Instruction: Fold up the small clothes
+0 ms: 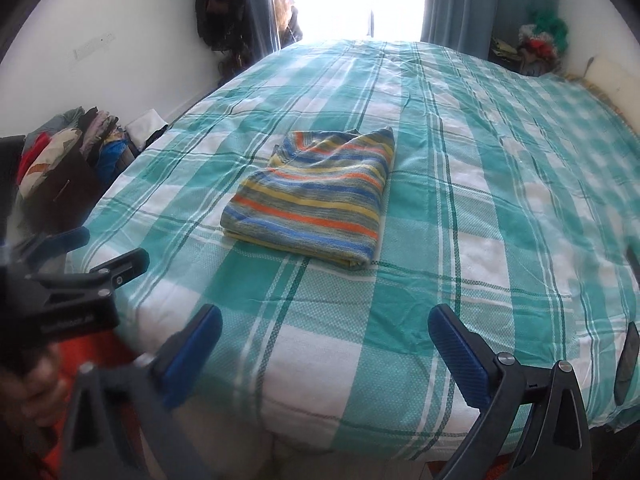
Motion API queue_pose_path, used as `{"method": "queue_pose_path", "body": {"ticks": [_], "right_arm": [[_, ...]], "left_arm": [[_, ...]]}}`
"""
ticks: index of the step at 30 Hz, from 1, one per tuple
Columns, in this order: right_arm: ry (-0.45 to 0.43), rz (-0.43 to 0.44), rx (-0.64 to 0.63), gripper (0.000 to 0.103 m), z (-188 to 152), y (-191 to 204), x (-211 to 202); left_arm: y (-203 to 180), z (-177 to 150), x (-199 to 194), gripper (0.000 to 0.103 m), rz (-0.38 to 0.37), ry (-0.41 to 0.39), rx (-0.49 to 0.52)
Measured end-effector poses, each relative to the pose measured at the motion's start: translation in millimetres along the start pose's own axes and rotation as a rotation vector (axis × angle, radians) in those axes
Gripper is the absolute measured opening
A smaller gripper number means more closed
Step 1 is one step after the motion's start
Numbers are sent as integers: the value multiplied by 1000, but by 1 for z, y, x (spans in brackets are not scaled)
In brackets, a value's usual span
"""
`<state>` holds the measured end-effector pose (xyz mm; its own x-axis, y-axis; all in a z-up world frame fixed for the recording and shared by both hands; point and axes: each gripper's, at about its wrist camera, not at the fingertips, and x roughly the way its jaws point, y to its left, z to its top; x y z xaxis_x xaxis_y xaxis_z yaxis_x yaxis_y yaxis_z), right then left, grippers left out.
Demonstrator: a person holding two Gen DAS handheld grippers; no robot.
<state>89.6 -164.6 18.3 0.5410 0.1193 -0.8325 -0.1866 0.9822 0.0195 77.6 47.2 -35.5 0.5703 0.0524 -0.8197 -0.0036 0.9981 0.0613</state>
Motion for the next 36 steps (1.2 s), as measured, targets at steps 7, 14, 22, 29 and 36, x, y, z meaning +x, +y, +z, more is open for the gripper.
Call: {"method": "queue_pose_path", "body": {"ticks": [7, 14, 22, 29, 36], "right_arm": [[-17, -50, 20, 103, 11, 13, -17], [-23, -93, 11, 103, 19, 29, -28], [2, -141, 12, 102, 19, 30, -32], [4, -166, 21, 103, 17, 25, -34], [10, -168, 34, 102, 13, 20, -33]], "left_arm": [[6, -3, -25, 100, 31, -38, 1], [8, -1, -32, 100, 49, -39, 12], [9, 1, -37, 100, 48, -43, 0], [7, 1, -38, 100, 50, -42, 3], [6, 4, -42, 100, 31, -51, 12]]}}
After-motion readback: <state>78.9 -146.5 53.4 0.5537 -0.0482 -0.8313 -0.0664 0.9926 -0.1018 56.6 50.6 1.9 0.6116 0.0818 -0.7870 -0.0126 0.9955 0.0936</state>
